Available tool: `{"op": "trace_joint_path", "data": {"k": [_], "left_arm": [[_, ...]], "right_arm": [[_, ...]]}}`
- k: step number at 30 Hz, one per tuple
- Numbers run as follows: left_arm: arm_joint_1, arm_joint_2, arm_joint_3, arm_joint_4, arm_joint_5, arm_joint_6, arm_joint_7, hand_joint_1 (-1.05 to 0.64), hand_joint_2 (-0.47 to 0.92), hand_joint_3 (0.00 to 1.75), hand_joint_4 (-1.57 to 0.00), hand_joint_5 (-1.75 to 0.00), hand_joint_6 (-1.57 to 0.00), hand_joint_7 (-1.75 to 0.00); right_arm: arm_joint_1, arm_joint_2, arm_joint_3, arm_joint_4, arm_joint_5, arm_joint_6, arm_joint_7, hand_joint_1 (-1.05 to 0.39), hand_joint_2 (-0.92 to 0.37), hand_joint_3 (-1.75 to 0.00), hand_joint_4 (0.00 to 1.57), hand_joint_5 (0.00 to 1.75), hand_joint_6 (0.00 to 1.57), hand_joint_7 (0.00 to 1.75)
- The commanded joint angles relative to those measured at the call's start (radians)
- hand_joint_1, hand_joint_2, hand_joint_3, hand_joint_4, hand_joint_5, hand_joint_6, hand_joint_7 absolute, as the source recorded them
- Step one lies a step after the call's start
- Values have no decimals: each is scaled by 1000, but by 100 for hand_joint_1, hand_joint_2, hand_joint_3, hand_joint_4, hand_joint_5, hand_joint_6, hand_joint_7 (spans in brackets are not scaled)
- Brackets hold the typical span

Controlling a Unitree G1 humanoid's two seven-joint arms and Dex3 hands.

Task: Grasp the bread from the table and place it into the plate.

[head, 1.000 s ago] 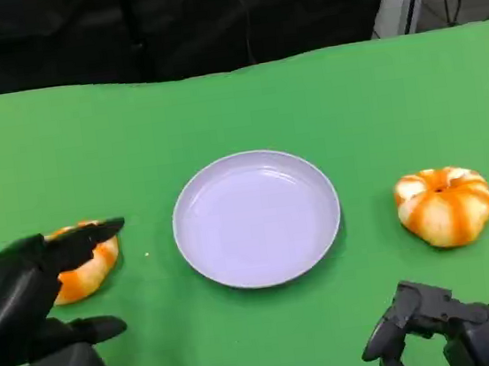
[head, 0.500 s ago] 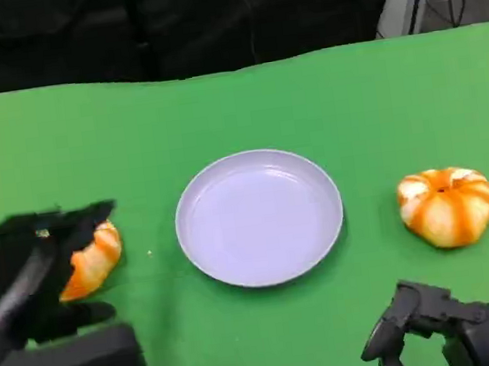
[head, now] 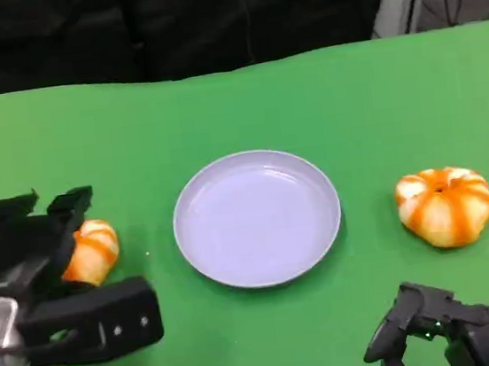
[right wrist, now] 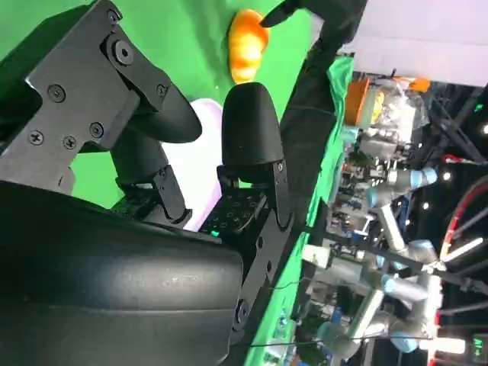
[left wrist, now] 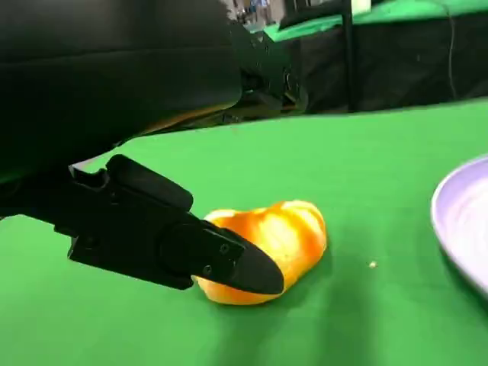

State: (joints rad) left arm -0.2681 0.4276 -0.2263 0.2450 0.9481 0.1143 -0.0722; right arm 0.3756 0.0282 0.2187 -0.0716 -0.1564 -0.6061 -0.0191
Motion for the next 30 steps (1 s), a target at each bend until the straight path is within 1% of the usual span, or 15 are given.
{"op": "trace_joint_path", "data": {"k": [1,9,16,20,23,27,28,29,30], "left_arm": [[-85,-13,-47,148,2,33,59,-59,91,1,-5,-22,-16,0],[-204,-49,-120,379,-39,50,94,-57,90,0,-2,-22,-14,0],[-287,-81,-173,568,-90,26,119,-58,91,0,-5,-22,-15,0],[-347,-108,-202,715,-120,-3,131,-59,91,0,-12,-21,-19,-1],[-372,-114,-217,773,-144,-25,141,-57,91,0,-13,-19,-19,-1],[-401,-135,-228,866,-178,-48,134,-53,91,0,-19,-19,-25,-2],[-396,-136,-223,884,-192,-74,151,-53,91,0,-19,-18,-25,-2],[-394,-137,-221,899,-204,-94,165,-41,91,4,-30,-20,-33,-3],[-393,-137,-220,912,-213,-110,176,-34,92,7,-38,-19,-38,-4]], "right_arm": [[5,-7,-4,-13,5,-2,-2,0,-21,-155,89,161,91,131],[9,-7,-4,-17,-2,-2,-5,-1,-22,-154,88,161,92,131],[11,-7,-4,-18,3,-2,-3,1,-22,-154,88,161,92,131],[12,-8,-4,-17,2,-6,-3,1,-23,-154,88,161,91,131],[13,-8,-5,-16,2,-7,-3,1,-22,-154,88,161,91,131],[17,-7,-3,-24,-1,0,-3,2,-23,-154,87,161,91,130],[18,-7,-2,-25,2,0,-2,2,-23,-154,87,161,91,130],[19,-7,-2,-26,5,1,-1,2,-23,-154,87,161,91,130],[19,-7,-1,-26,6,1,0,2,-23,-154,87,161,91,130]]}}
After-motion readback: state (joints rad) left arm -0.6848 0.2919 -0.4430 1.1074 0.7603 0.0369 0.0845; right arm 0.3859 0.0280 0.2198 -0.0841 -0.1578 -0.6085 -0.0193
